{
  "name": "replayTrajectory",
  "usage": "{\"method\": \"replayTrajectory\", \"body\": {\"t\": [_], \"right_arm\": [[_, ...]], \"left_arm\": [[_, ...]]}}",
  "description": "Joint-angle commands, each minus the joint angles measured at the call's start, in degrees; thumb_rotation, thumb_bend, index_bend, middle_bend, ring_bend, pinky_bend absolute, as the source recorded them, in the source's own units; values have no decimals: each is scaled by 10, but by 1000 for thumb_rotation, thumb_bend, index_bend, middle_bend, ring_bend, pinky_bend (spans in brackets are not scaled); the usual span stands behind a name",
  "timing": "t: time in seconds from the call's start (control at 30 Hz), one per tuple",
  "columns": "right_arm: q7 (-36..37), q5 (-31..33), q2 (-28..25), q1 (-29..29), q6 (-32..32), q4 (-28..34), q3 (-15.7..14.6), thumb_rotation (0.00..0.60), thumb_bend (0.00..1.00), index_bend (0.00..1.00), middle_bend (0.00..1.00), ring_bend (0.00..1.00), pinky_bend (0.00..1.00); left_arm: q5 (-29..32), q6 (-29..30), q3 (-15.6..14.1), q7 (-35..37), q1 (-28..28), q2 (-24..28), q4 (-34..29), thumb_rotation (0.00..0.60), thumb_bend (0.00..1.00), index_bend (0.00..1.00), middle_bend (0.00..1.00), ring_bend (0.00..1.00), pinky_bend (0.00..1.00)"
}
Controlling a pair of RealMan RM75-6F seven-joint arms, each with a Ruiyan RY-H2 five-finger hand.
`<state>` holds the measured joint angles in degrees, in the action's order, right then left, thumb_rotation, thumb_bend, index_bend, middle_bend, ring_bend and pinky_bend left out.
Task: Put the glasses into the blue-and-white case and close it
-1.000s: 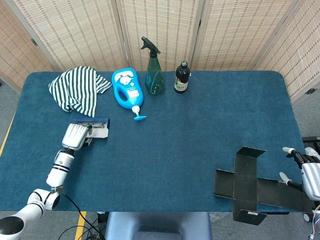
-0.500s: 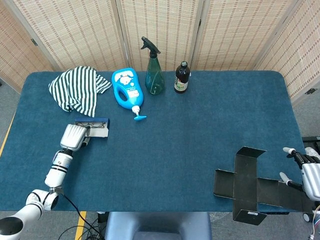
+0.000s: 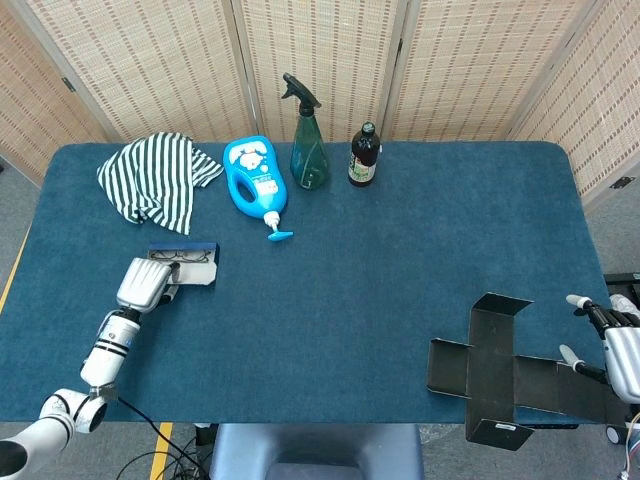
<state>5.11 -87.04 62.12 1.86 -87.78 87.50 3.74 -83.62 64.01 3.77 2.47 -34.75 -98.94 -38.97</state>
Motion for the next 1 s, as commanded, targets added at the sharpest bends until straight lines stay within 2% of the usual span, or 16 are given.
{"method": "replayTrajectory", "body": {"t": [0.03,0.23,0.37,0.47,0.57,1.0], "right_arm": [[-2,-2,-1,1,-1,3,0,600,223,232,386,435,385],[-8,-8,-3,2,-4,11,0,600,223,232,386,435,385],[-12,-11,-2,3,-5,15,0,600,223,232,386,435,385],[-13,-12,-1,5,-2,16,0,600,223,232,386,435,385],[-12,-15,1,8,-1,17,0,600,223,232,386,435,385],[-7,-13,3,7,-2,12,-1,600,223,232,386,435,385]], "left_arm": [[-20,21,-26,-12,26,64,-88,600,502,718,960,966,1000],[-22,31,-49,-60,57,163,-228,600,501,714,960,966,1000],[-7,5,-61,-91,66,231,-328,600,500,713,960,963,1000],[2,-10,-63,-122,66,262,-378,600,500,713,960,961,1000],[13,-26,-57,-142,59,269,-395,600,499,712,960,957,1000],[81,-89,-14,-234,18,259,-392,600,500,696,952,948,1000]]}}
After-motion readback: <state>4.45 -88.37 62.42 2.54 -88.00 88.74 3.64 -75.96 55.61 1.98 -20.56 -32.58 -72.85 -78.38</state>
